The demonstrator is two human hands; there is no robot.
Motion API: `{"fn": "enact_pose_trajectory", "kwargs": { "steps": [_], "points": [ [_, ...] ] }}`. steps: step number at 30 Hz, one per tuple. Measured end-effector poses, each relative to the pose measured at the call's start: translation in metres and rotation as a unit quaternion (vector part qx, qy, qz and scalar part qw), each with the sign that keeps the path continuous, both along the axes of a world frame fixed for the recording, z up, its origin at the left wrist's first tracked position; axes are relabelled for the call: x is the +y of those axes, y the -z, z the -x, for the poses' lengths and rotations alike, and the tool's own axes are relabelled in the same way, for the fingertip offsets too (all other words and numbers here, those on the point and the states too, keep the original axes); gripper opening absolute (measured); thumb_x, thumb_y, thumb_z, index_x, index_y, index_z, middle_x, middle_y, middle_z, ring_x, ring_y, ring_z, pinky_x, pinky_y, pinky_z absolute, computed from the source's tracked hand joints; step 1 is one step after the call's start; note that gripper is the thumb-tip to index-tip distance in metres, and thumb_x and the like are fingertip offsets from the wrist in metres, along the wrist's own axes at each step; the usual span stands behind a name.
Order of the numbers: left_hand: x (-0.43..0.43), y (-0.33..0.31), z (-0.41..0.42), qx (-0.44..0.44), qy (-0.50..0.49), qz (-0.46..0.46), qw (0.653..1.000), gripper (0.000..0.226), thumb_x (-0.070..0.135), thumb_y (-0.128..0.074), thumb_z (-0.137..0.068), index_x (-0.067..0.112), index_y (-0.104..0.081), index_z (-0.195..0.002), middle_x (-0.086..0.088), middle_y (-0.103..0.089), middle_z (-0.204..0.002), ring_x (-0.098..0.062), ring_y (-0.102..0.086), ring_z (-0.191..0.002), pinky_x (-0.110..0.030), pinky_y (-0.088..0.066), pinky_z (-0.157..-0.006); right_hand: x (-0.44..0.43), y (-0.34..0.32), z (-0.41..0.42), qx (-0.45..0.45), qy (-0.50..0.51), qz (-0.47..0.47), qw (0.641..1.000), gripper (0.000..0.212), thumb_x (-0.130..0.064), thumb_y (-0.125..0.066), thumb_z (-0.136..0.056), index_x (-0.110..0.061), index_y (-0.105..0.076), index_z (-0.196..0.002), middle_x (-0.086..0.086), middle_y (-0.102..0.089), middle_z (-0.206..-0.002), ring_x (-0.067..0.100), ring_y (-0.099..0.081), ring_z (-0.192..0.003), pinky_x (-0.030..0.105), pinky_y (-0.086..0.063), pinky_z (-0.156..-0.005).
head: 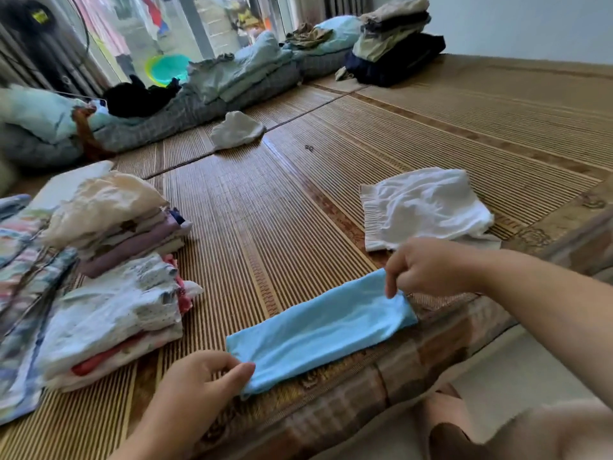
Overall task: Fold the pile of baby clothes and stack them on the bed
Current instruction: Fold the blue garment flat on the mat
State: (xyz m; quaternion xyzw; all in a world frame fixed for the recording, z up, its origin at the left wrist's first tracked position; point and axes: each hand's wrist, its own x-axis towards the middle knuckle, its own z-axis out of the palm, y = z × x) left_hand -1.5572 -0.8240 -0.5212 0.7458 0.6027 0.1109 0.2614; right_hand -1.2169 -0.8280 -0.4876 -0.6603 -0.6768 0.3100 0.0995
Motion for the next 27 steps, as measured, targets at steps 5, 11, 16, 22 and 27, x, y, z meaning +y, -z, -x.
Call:
{"fn": "enact_pose_trajectory", "kwargs": {
  "steps": [5, 11, 16, 22, 27],
  "points": [
    [0.027, 0.005, -0.021, 0.046, -0.076, -0.056, 0.994, 0.029, 0.037, -0.067, -0.085, 0.029, -0.067, -0.113, 0.006, -0.066, -0.112, -0.013, -0.060, -0.106, -0.031, -0.047, -0.083, 0.027, 0.014, 0.008, -0.049, 0.016, -0.089, 0.995, 0.033, -0.037, -0.070, -0.083, -0.025, -0.067, -0.113, -0.017, -0.055, -0.079, 0.010, -0.056, -0.080, 0.017, -0.039, -0.060],
    [0.039, 0.012, -0.024, 0.200, -0.080, 0.029, 0.976, 0.030, 0.054, -0.069, -0.077, 0.031, -0.069, -0.096, 0.007, -0.064, -0.099, -0.017, -0.058, -0.096, -0.036, -0.048, -0.090, 0.036, 0.036, 0.010, -0.139, -0.008, 0.009, 0.990, 0.043, -0.047, -0.081, -0.068, -0.023, -0.063, -0.099, -0.004, -0.061, -0.102, 0.018, -0.057, -0.094, 0.027, -0.045, -0.069],
    [0.030, 0.000, -0.022, 0.048, -0.095, 0.059, 0.993, 0.026, 0.032, -0.071, -0.082, 0.017, -0.056, -0.066, 0.003, -0.062, -0.068, -0.013, -0.056, -0.065, -0.027, -0.039, -0.056, 0.027, 0.029, 0.007, 0.019, 0.058, -0.009, 0.998, 0.022, -0.027, -0.071, -0.074, -0.019, -0.052, -0.065, 0.003, -0.067, -0.098, 0.023, -0.061, -0.091, 0.031, -0.044, -0.063],
    [0.021, -0.026, -0.033, -0.380, -0.220, 0.150, 0.886, 0.015, 0.009, -0.060, -0.091, 0.008, -0.052, -0.078, -0.013, -0.059, -0.073, -0.021, -0.057, -0.058, -0.030, -0.047, -0.047, 0.018, 0.000, 0.027, 0.327, 0.173, -0.069, 0.926, 0.009, -0.010, -0.062, -0.087, -0.013, -0.056, -0.081, 0.009, -0.060, -0.079, 0.020, -0.058, -0.069, 0.028, -0.045, -0.054],
    [0.009, -0.061, -0.075, -0.409, -0.143, 0.124, 0.892, 0.009, 0.011, -0.061, -0.091, 0.007, -0.054, -0.086, -0.012, -0.064, -0.074, -0.020, -0.065, -0.060, -0.034, -0.053, -0.056, 0.015, -0.021, 0.078, 0.378, 0.123, -0.093, 0.913, 0.007, -0.018, -0.065, -0.089, -0.012, -0.064, -0.092, 0.012, -0.068, -0.094, 0.029, -0.068, -0.083, 0.043, -0.059, -0.071]
  ]
}}
